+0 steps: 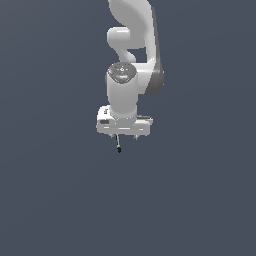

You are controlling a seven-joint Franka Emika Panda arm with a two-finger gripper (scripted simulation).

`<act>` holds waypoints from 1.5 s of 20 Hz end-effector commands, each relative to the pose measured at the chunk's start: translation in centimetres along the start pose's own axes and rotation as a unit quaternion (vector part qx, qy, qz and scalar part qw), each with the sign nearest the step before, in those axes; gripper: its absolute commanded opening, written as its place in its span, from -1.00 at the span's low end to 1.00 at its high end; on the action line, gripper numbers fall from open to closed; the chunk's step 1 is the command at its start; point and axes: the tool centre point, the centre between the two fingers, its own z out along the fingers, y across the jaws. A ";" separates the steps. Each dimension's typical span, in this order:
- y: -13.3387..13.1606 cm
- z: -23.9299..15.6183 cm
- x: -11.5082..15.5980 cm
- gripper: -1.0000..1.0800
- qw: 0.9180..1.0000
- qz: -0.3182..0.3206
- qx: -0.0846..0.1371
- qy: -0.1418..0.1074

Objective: Pick up the object and move it to a goal position.

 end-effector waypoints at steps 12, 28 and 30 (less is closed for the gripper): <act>0.2 -2.0 1.0 0.92 1.000 -0.008 0.005 0.013; 2.1 4.3 -2.0 0.92 0.999 -0.051 0.005 0.010; 2.5 5.7 -2.9 0.92 0.998 -0.062 0.005 0.009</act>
